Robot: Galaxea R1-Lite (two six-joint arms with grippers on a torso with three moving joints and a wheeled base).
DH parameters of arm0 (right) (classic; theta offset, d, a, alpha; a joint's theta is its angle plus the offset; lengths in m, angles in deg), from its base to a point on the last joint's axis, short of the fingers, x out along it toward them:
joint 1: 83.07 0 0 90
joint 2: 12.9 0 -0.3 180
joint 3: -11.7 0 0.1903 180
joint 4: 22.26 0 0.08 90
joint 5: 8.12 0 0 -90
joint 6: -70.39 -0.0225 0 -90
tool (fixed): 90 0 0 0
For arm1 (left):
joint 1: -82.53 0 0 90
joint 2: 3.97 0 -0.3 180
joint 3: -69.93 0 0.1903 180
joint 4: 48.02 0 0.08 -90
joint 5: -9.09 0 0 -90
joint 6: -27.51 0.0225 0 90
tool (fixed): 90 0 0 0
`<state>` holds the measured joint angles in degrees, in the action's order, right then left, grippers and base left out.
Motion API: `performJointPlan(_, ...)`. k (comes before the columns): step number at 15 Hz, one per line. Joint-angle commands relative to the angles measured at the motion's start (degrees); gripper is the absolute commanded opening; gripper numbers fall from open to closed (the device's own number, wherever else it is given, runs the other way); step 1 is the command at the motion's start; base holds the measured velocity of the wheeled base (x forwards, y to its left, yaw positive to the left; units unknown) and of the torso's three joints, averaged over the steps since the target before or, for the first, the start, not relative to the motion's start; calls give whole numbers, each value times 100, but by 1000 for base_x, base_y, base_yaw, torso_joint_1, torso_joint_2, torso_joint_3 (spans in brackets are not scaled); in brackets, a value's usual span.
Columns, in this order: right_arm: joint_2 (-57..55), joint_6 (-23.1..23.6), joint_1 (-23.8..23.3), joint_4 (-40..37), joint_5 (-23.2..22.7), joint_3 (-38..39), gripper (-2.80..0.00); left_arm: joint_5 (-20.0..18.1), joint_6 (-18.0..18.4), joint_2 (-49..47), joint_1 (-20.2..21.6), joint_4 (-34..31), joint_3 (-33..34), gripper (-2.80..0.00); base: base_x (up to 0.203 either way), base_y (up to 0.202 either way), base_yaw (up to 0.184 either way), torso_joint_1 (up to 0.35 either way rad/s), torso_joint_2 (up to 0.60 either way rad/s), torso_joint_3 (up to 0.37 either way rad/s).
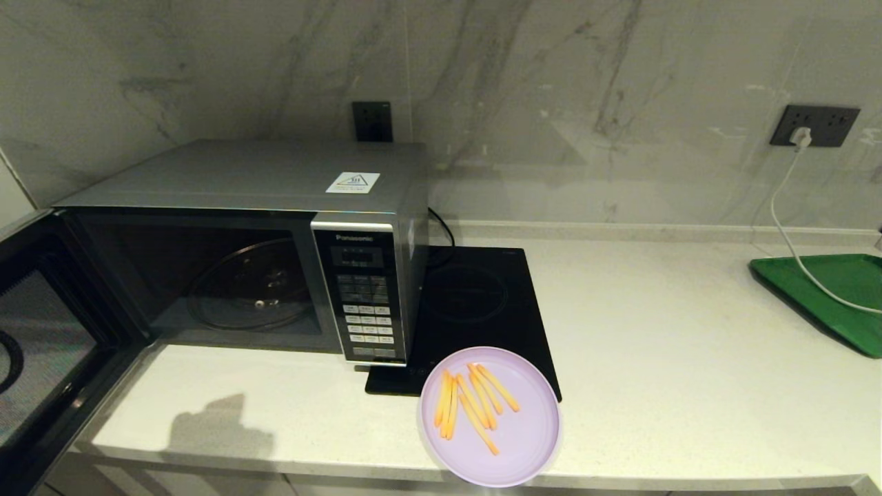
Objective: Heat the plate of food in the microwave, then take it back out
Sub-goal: Open the microwave oven
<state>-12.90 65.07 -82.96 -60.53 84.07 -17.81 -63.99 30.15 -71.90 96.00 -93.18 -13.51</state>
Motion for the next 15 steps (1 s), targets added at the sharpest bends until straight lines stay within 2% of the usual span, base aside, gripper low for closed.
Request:
performJointPlan(1, 0, -5, 7, -12, 0, -1, -280, -69, -6, -176, 226, -1, 10, -280, 0, 0, 0, 0, 0, 0)
performJointPlan(10, 0, -5, -1, -4, 0, -1, -280, -129, 53, -722, 1178, 952, 172, -280, 0, 0, 0, 0, 0, 0)
performJointPlan(13, 0, -5, -2, -12, 0, -1, -280, -257, 53, -836, 1456, 1027, 172, -280, 0, 0, 0, 0, 0, 0)
performJointPlan(15, 0, -5, -2, -4, 0, -1, -280, -295, 53, -836, 1483, 1021, 172, -280, 0, 0, 0, 0, 0, 0)
